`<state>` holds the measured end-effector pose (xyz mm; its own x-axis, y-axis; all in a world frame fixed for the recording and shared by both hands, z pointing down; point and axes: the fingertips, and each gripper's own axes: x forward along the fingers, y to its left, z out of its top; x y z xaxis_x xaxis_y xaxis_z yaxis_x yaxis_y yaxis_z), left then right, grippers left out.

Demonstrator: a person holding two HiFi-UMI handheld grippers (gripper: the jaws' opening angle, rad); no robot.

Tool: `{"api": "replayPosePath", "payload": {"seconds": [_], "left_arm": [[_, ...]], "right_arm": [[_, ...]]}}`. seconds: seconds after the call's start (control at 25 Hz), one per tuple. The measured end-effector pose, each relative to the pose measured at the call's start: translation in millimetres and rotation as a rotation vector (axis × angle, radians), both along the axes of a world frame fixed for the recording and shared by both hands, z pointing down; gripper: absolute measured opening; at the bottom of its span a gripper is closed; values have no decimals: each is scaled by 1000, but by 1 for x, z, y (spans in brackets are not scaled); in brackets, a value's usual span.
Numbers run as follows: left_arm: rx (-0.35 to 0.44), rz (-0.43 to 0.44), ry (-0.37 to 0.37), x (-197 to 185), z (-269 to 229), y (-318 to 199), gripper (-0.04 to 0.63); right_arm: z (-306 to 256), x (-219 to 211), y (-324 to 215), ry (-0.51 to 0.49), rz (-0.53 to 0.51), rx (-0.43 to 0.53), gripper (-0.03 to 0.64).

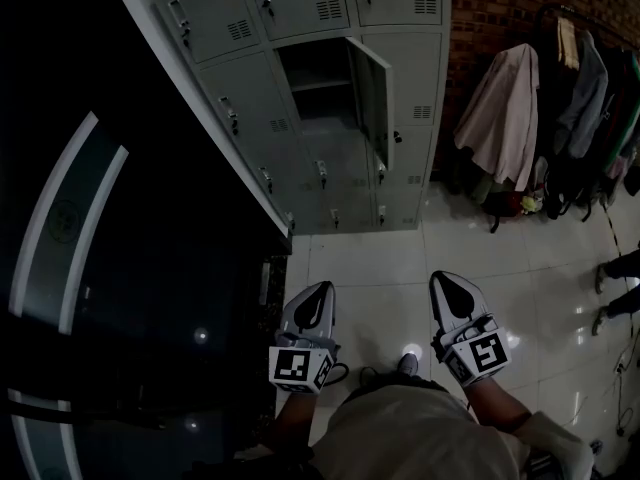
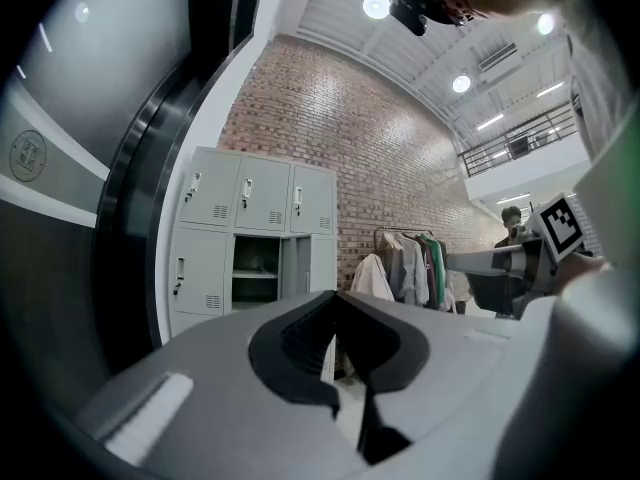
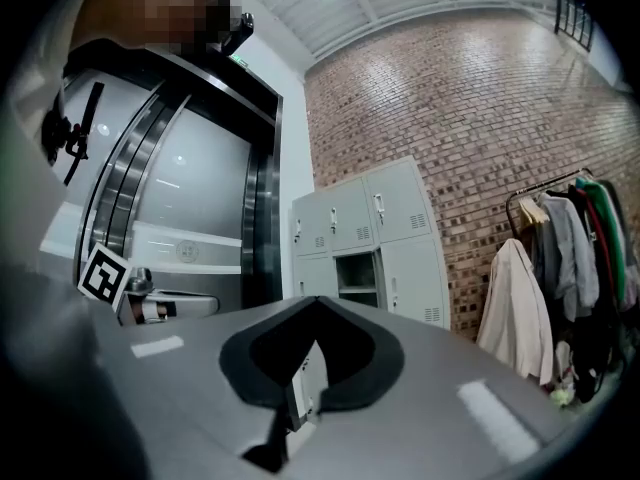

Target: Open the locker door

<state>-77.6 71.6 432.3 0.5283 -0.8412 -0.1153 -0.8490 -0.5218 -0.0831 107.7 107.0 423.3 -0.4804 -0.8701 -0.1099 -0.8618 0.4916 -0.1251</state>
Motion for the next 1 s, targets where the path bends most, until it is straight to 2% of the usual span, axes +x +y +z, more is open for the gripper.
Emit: {"api": "replayPosePath", "payload": {"seconds": [0.48,0.68,0.8,1.0], "left_arm": [[1,26,-15,15,4,-12,67],[8,25,-17,16,3,-15,67],[2,19,-14,15,6,-18,67],[3,20,-16,16,10,-24,67]], "right_arm": [[4,3,-14,-13,0,-9,0],[-4,4,-22,-50,7,87,0],[4,2,-23,-33,0,21,0],[5,7,-30,-48,4,39,0]]}}
